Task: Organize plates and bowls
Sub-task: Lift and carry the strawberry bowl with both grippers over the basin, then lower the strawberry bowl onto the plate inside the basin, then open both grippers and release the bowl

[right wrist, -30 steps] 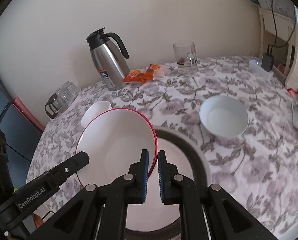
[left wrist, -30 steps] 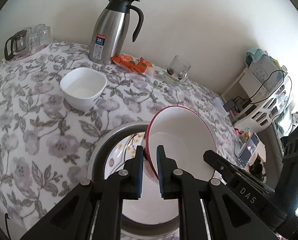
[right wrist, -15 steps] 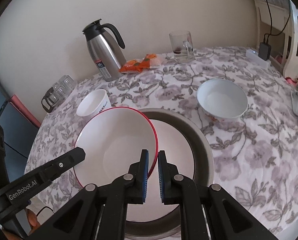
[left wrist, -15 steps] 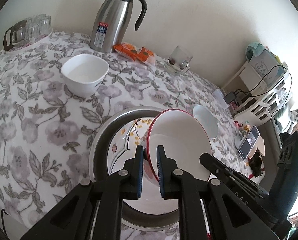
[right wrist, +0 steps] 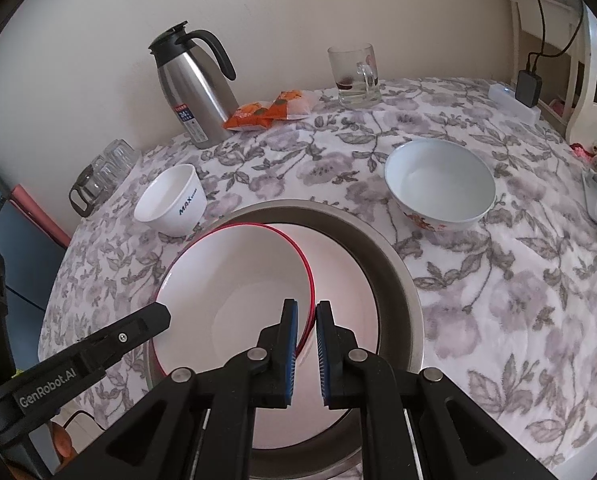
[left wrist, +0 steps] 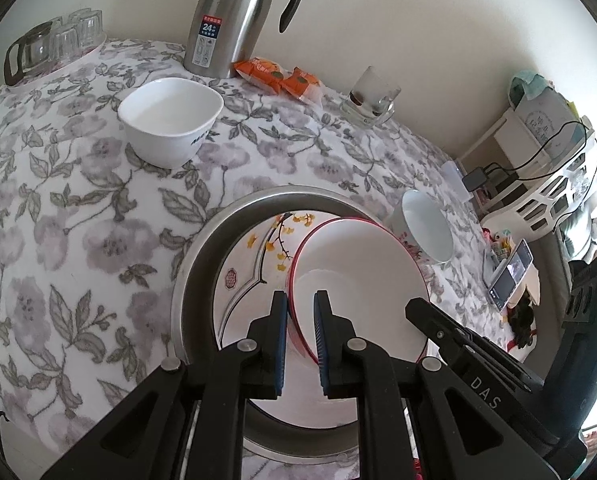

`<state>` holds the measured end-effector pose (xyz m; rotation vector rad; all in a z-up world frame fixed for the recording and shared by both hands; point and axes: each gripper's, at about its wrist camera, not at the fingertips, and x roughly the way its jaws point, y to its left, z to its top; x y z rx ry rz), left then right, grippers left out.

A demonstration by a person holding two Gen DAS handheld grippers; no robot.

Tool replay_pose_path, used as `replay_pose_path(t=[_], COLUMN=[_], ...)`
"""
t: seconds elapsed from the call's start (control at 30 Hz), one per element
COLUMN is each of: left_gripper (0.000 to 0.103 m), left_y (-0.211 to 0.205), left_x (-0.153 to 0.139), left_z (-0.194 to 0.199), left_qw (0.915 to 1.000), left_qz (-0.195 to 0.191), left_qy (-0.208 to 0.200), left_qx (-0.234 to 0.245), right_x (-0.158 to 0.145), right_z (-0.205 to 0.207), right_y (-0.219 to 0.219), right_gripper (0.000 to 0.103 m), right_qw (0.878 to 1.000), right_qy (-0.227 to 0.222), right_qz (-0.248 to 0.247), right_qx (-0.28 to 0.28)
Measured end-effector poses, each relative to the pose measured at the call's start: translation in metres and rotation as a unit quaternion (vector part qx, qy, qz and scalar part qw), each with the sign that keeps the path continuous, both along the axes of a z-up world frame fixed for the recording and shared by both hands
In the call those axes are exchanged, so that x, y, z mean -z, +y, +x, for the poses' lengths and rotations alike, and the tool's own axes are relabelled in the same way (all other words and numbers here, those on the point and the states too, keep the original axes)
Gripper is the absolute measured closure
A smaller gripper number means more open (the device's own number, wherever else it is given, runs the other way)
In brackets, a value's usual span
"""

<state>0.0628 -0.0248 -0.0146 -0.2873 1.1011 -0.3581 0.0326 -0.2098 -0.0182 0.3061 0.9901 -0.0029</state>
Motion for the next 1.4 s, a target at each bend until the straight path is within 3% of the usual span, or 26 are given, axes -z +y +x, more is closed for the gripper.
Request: replay_pose_path(t=[1.0, 1.1, 1.13, 1.17, 1.23, 1.4], left_gripper=[0.089, 0.083, 0.074, 0.058, 0.034, 0.03], left_y=[0.009, 0.013, 0.015, 0.016, 0.019, 0.026], left_x=[0.003, 0.0, -0.002, -0.004, -0.007, -0.007], left_z=[0.004, 0.005, 0.004, 0.004, 0.003, 0.005], left_qw=[0.9996, 0.9993, 0.9991, 0.9989, 0.998, 0.9966], left_qz=[-0.013, -0.016, -0.013, -0.008, 0.002, 0.008], left_qy=[0.003, -0.001, -0.006, -0.011, -0.019, -0.016], left_qx=[-0.024, -0.034, -0.04, -0.045, -0.061, -0.08], right_x=[0.0, -0.005, -0.006, -0.006, -0.007, -0.008], right_z=[-0.001, -0.004, -0.004, -0.004, -0.004, -0.004], right_y=[-0.01, -0.011, -0.011, -0.012, -0.011, -0.011], right_gripper=[0.092, 0.092, 0.09, 0.086, 0.067, 0.049], right_qw=[0.999, 0.999, 0.999, 0.999, 0.999, 0.999], right_qy=[-0.014, -0.024, -0.027, -0.029, -0.031, -0.032], right_qz=[0.025, 0.027, 0.027, 0.026, 0.025, 0.024], right_qx=[0.018, 0.02, 0.021, 0.021, 0.022, 0.023])
